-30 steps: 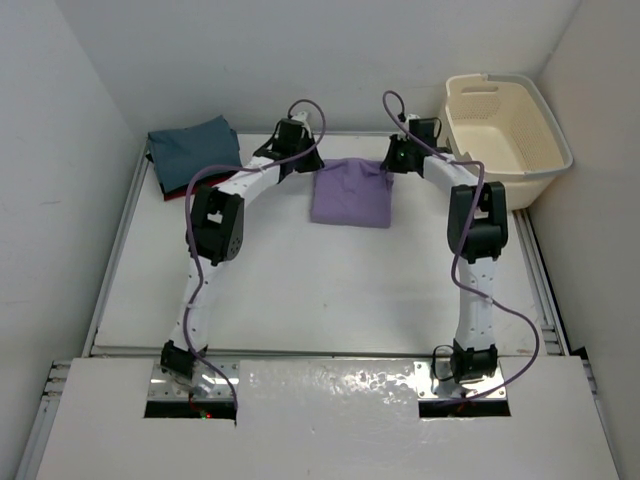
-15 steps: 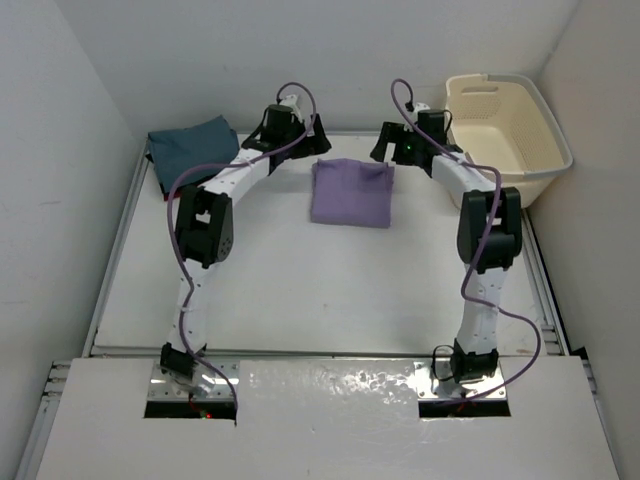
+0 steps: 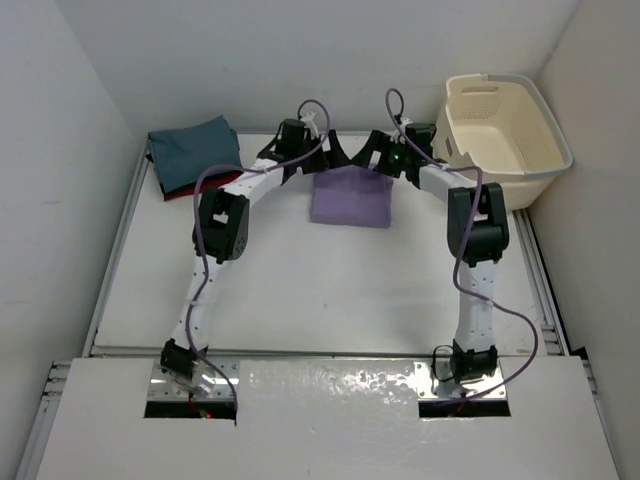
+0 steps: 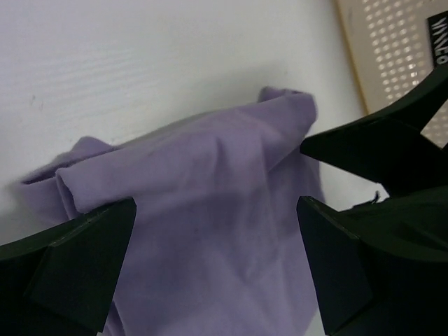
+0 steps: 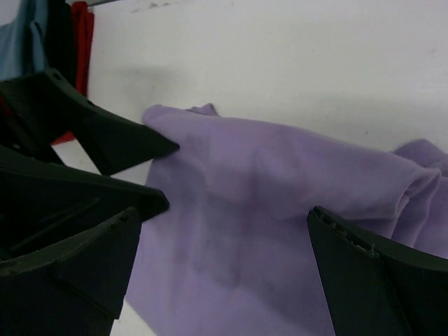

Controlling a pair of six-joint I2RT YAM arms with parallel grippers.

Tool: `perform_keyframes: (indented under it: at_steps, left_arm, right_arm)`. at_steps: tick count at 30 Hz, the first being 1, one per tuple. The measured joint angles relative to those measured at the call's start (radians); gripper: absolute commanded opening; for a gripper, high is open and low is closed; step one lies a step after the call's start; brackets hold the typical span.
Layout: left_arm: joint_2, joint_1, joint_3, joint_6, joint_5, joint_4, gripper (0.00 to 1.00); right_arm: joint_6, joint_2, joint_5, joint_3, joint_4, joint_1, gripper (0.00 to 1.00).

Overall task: Fold and stack the t-shirts
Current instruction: Fold the long partially folded tshirt into a neat square, then put the neatly folded tshirt into the corner of the board with the left arm

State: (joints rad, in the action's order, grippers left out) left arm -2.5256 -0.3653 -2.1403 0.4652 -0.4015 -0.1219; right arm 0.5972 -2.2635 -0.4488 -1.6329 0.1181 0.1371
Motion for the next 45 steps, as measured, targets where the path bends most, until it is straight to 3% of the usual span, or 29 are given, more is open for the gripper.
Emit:
perform_keyframes:
  at_steps: [4,17,29,32,40,45]
  left_arm:
    - [-0.113,0.007,-0.074,0.014,-0.057,0.026,1.00]
    - [-0.131,0.019,-0.098,0.034,-0.036,0.051,1.00]
    - [-0.101,0.029,-0.114,0.023,-0.005,0.044,1.00]
    - [0.001,0.030,-0.031,0.002,-0.004,0.045,1.00]
    - [0.331,-0.006,0.334,-0.012,-0.054,0.115,1.00]
    - [0.386,-0.054,0.592,0.014,-0.100,0.197,1.00]
  right_arm:
    - [0.031,-0.096,-0.016,-0.068,-0.002,-0.001,0.99]
    - [0.042,-0.291,0.072,-0.318,-0.001,-0.011,0.99]
    - [-0.073,-0.251,0.121,-0.446,-0.126,-0.033,0.99]
    - [-0.085,-0.134,0.122,-0.339,-0.111,-0.044,0.99]
    - [-0.017,0.290,0.018,0.241,0.142,-0.022,0.99]
    - [0.063,0.340,-0.048,0.480,0.281,0.028,0.99]
